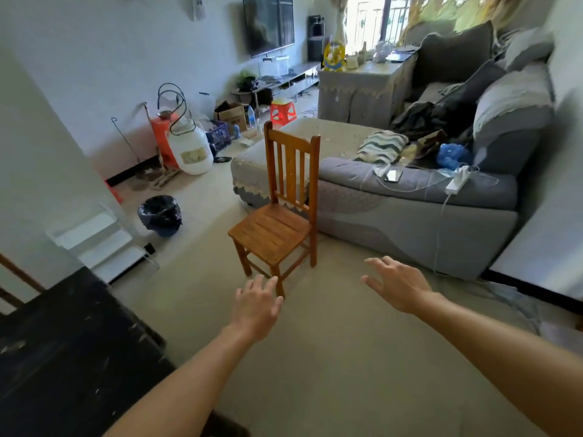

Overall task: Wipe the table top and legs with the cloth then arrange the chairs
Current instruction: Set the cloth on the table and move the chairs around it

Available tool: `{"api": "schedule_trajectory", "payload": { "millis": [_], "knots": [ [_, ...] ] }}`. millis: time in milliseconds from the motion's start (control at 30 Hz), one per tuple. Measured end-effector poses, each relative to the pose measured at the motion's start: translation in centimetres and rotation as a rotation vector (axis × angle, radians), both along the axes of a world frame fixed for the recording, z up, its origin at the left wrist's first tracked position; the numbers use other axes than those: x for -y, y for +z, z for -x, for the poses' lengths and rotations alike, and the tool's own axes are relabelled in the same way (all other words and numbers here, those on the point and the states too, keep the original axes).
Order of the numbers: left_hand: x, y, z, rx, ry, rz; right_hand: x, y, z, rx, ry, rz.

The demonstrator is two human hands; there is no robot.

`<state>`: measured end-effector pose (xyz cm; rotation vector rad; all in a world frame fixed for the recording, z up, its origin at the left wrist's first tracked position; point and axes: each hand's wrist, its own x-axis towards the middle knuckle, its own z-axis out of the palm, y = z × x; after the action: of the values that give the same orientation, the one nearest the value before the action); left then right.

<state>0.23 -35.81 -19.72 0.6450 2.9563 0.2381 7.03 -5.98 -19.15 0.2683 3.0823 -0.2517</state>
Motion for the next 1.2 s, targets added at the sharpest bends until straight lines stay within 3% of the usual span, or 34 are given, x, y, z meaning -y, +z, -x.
{"api": "schedule_trajectory", "payload": {
  "millis": [767,1033,1200],
  "knots": [
    [-31.6,1.3,45.4,-0.051,-0.035,-0.019,-29.7,1.1,42.3,-0.054,-0.039,0.022],
    [-41.6,-0.6,57.9,-0.02,0.155,-0.078,-41.2,1.5,58.7,-0.035,0.151,0.018],
    [-44.3,-0.7,62.3,-0.018,0.261,-0.101,-42.4,2.6,69.2,-0.032,0.276,-0.005]
  ]
}}
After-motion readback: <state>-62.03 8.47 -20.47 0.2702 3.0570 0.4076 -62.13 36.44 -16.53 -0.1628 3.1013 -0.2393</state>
